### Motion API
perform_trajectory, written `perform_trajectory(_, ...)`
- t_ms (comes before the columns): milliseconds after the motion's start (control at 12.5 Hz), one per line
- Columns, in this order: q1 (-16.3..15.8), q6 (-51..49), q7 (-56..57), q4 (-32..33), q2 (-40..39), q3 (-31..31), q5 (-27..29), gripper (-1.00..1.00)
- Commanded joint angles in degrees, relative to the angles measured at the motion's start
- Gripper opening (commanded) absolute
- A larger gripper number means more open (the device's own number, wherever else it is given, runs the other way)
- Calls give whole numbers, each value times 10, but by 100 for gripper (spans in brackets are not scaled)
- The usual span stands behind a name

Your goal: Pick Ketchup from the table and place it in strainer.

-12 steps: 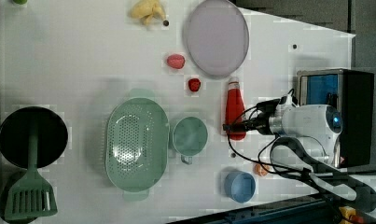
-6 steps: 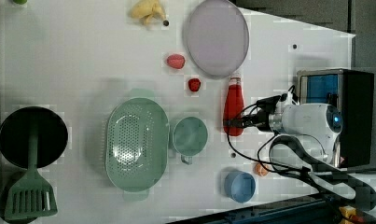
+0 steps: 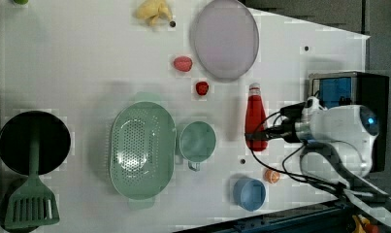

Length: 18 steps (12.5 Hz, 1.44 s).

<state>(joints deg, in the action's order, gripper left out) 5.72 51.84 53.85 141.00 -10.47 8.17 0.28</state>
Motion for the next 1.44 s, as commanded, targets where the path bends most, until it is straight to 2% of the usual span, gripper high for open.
perform_trajectory(80,1,-94,15,-38,117,2,3,20)
perform_trajectory(320,-4,-216,-53,-68,189,18,5,20)
perform_trajectory(640,-22,-236,-128,-89,210,82,6,20)
perform_trajectory(1120,-41,-227,-356,-129,157,211,18,20)
perform_trajectory(1440,-46,-140,-432,-153,81,290,18,20)
